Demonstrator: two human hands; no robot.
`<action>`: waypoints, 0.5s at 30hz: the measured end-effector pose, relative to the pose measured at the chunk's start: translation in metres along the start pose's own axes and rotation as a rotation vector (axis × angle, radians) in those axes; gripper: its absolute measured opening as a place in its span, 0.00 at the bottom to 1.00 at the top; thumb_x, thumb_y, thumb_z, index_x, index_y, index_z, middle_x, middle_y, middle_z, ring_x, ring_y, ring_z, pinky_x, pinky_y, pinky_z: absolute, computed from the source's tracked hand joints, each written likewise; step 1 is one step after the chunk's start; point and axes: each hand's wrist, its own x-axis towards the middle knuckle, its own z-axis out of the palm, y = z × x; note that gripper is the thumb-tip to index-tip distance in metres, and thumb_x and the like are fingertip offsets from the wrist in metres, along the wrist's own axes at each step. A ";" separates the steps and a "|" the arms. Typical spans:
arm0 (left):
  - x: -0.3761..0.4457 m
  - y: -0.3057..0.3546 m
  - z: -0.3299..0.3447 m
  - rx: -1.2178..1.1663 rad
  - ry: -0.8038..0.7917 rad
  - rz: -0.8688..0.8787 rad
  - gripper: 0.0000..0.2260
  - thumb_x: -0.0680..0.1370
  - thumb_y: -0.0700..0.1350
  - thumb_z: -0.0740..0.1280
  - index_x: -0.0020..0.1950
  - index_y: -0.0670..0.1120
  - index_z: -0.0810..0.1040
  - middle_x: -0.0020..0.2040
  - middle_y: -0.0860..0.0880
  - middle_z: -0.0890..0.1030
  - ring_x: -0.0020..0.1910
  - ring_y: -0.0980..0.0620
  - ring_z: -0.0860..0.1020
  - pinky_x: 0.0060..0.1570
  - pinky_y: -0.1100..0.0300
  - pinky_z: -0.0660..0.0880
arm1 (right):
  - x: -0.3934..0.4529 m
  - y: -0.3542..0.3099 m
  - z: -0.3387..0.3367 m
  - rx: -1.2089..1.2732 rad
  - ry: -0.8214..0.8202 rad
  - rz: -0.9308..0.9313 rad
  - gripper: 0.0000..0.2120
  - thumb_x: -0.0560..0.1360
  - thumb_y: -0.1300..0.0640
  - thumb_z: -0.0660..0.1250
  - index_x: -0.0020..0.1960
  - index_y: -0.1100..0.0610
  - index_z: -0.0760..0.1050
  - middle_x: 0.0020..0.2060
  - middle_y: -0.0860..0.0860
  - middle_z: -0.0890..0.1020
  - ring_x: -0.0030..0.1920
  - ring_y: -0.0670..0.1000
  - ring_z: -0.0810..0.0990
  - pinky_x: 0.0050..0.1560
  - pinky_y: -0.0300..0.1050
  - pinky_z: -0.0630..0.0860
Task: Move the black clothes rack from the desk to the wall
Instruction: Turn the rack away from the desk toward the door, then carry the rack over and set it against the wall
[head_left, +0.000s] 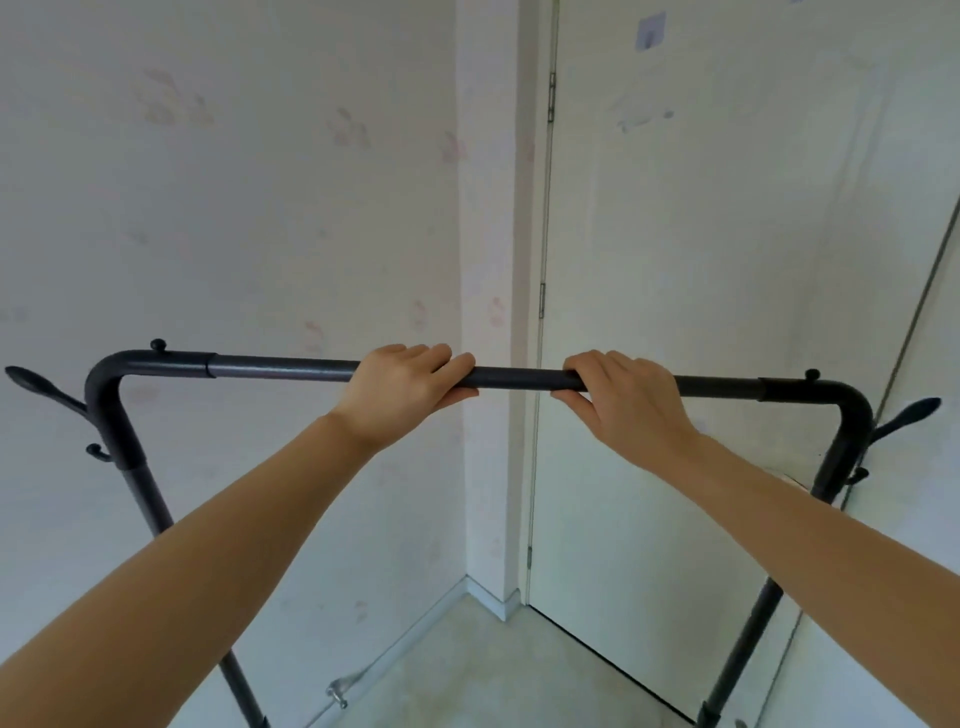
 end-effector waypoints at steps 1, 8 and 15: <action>-0.003 -0.007 0.003 0.014 -0.021 -0.009 0.14 0.81 0.53 0.61 0.46 0.44 0.78 0.31 0.48 0.71 0.24 0.49 0.68 0.21 0.58 0.66 | 0.007 0.000 0.013 0.029 0.012 -0.016 0.18 0.78 0.44 0.57 0.47 0.58 0.76 0.32 0.50 0.79 0.28 0.51 0.73 0.24 0.45 0.67; -0.012 -0.038 0.009 0.149 -0.136 -0.064 0.13 0.81 0.52 0.62 0.47 0.44 0.78 0.31 0.49 0.73 0.24 0.49 0.69 0.21 0.59 0.66 | 0.048 -0.004 0.083 0.254 0.039 -0.080 0.19 0.79 0.43 0.55 0.49 0.58 0.74 0.33 0.50 0.79 0.29 0.52 0.74 0.25 0.47 0.71; -0.046 -0.078 -0.007 0.287 -0.280 -0.186 0.12 0.81 0.54 0.62 0.50 0.45 0.78 0.32 0.49 0.75 0.25 0.48 0.71 0.21 0.59 0.67 | 0.100 -0.049 0.145 0.462 0.065 -0.176 0.19 0.79 0.43 0.55 0.49 0.59 0.74 0.34 0.50 0.78 0.29 0.52 0.74 0.26 0.50 0.72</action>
